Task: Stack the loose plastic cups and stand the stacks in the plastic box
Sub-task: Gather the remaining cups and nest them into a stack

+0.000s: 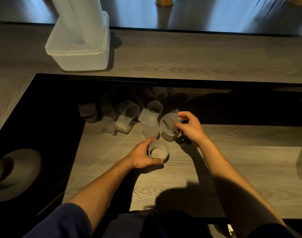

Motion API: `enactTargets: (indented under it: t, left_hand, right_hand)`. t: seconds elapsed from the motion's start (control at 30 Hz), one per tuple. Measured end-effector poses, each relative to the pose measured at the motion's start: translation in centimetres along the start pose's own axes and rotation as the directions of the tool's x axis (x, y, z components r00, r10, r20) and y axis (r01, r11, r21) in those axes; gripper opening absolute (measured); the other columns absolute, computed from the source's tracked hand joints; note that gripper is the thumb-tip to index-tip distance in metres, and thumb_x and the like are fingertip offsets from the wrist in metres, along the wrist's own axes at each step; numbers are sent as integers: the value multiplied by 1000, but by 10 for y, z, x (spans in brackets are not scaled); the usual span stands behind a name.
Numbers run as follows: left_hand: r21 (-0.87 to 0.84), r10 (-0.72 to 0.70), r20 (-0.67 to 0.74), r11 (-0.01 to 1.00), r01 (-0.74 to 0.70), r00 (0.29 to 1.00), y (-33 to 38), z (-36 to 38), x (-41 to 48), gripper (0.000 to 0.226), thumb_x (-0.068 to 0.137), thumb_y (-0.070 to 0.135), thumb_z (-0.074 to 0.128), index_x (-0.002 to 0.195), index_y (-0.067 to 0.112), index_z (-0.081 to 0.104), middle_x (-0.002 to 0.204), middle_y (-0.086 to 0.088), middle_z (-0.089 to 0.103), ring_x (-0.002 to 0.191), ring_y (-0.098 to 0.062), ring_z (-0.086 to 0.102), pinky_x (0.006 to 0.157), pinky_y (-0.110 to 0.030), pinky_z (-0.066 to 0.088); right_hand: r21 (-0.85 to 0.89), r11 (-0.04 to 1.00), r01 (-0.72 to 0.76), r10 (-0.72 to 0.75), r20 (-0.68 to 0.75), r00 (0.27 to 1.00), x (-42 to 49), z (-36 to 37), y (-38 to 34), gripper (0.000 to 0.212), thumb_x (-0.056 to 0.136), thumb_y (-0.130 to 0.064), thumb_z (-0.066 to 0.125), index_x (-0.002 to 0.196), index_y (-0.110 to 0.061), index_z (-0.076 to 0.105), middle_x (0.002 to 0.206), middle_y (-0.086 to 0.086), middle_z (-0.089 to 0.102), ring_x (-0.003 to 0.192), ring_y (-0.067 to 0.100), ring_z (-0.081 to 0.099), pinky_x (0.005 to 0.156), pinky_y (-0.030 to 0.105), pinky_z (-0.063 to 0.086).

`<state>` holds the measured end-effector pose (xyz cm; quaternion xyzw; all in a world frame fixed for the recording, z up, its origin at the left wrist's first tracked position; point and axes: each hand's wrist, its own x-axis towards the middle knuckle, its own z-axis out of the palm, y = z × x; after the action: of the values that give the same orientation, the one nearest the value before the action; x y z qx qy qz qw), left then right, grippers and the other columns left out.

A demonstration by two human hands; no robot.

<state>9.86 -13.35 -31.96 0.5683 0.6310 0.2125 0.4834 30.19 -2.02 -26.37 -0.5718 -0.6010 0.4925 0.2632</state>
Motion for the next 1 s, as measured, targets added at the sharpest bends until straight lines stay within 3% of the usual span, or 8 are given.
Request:
enactTargets:
  t: [0.1,0.23,0.4,0.5,0.6,0.7,0.8,1.0]
  left_hand:
    - [14,2,0,1000,-2,1000,2,1,1,85,68,38,93,139,32,48,124,13,60,114,-7,59,97,-26,49]
    - [17,-9,4,1000,9,1000,4,3,3,86,67,39,93,140,31,48,126,12,60,117,-9,58,101,-33,50]
    - [6,-11,10,1000,11,1000,1,3,3,85,69,38,93,141,30,48,125,12,61,116,-9,59,103,-36,51]
    - [0,-11,-1,1000,11,1000,0,4,3,79,70,34,93,136,33,50,121,13,61,113,-7,60,102,-35,52]
    - [-12,-20,-7,1000,20,1000,-1,3,1,78,70,32,93,135,34,49,121,14,61,109,-3,58,101,-32,51]
    - [-23,-22,-3,1000,21,1000,1,2,1,92,70,33,92,148,29,43,129,12,55,119,-9,54,105,-33,48]
    - [-30,-16,14,999,17,1000,0,1,2,97,66,42,92,149,31,41,133,9,56,122,-12,54,104,-39,51]
    - [-24,13,9,1000,-13,1000,-3,1,4,84,69,33,93,139,32,47,125,12,61,116,-6,58,100,-32,52]
  right_hand:
    - [209,972,-111,102,51,993,-9,-7,8,43,93,-10,72,132,-18,58,125,4,62,95,17,69,65,19,55]
    - [449,865,-226,188,127,974,-14,-12,11,36,95,-13,70,130,-14,60,120,16,67,75,13,69,59,20,54]
    - [575,778,-252,175,187,967,-17,-12,12,42,91,-14,74,131,-13,62,124,20,67,80,16,70,57,18,54]
    - [591,751,-294,122,313,942,-24,-14,10,57,80,-11,77,134,-11,59,118,14,65,78,15,67,54,17,53]
    - [377,877,-297,104,456,884,-34,-9,5,61,76,-3,80,133,-10,59,118,13,65,93,22,71,73,28,61]
    - [14,996,-91,77,425,902,-41,2,-2,59,77,-6,85,129,-17,62,118,7,66,106,19,68,86,31,60]
    - [-156,986,66,0,389,921,-47,11,-12,67,75,-12,89,134,-20,58,117,-4,60,103,8,63,78,20,55]
    - [-438,814,381,-218,377,900,-58,19,-18,70,71,-22,92,133,-25,58,123,-13,59,112,2,54,94,18,43]
